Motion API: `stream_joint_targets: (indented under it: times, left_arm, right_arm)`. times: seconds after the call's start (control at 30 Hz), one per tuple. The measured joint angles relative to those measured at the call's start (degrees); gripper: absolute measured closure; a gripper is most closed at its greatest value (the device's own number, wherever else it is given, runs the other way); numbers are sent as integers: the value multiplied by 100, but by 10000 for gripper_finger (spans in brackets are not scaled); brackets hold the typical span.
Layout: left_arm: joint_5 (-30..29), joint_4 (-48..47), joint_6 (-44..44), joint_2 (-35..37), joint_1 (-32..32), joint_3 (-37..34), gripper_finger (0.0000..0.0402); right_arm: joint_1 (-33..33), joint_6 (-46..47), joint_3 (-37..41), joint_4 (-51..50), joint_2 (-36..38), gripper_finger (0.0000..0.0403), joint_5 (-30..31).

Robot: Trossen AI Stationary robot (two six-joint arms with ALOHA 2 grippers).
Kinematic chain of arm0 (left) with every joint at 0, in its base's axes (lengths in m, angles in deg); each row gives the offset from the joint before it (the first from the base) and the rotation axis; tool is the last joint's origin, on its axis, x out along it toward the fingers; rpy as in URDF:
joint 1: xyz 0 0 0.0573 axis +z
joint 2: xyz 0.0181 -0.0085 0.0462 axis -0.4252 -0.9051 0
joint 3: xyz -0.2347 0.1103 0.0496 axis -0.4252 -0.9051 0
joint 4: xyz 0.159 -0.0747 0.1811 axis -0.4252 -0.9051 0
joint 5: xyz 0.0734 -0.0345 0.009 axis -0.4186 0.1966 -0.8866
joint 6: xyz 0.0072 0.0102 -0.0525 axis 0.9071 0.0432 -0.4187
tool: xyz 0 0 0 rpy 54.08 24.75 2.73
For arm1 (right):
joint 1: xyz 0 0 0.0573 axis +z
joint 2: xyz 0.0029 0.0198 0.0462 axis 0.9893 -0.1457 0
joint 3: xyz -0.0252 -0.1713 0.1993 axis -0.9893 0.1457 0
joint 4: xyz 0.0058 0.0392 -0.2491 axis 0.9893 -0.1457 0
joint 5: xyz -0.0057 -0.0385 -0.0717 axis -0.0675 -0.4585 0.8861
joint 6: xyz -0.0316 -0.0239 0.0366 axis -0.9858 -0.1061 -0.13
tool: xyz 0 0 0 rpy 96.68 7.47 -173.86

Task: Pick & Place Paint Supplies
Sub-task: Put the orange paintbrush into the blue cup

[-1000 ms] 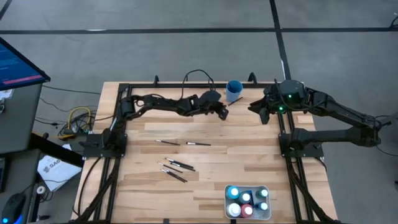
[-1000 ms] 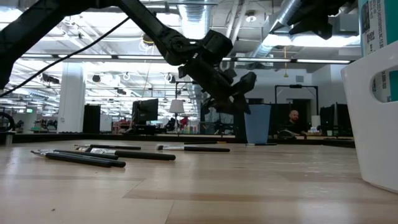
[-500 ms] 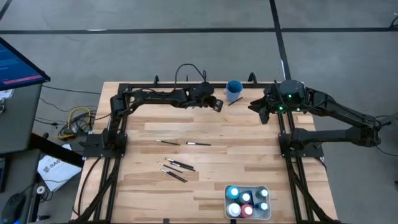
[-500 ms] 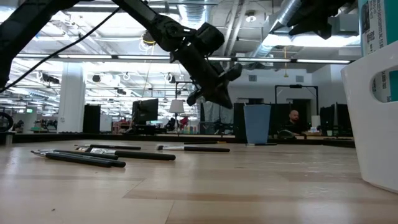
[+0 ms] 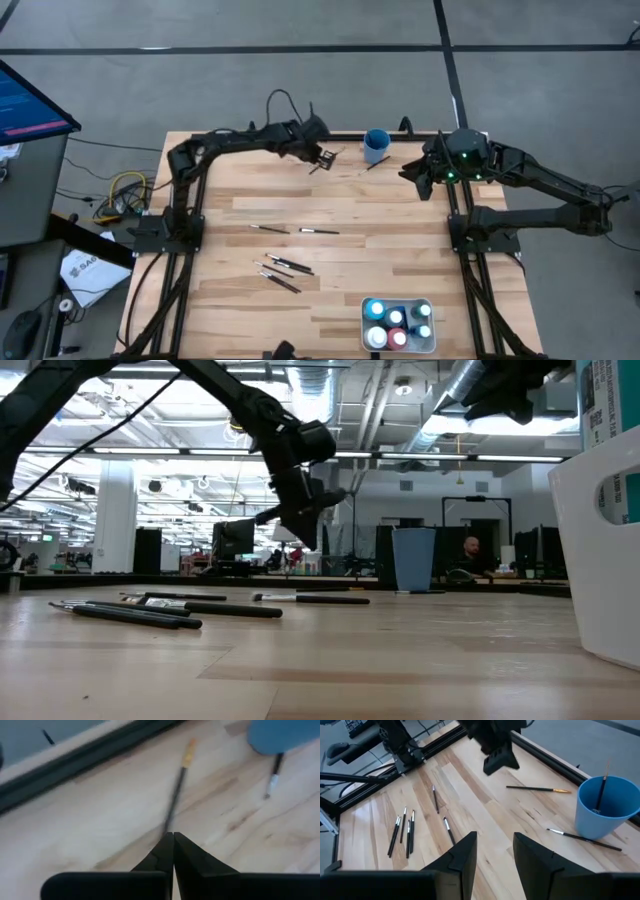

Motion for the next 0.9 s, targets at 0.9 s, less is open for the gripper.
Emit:
stream_joint_targets:
  times: [0.9]
  left_arm:
    - [1404, 8, 1350, -112, 285, -71, 290]
  right_arm:
    - [-6, -97, 4, 7, -50, 283, 125]
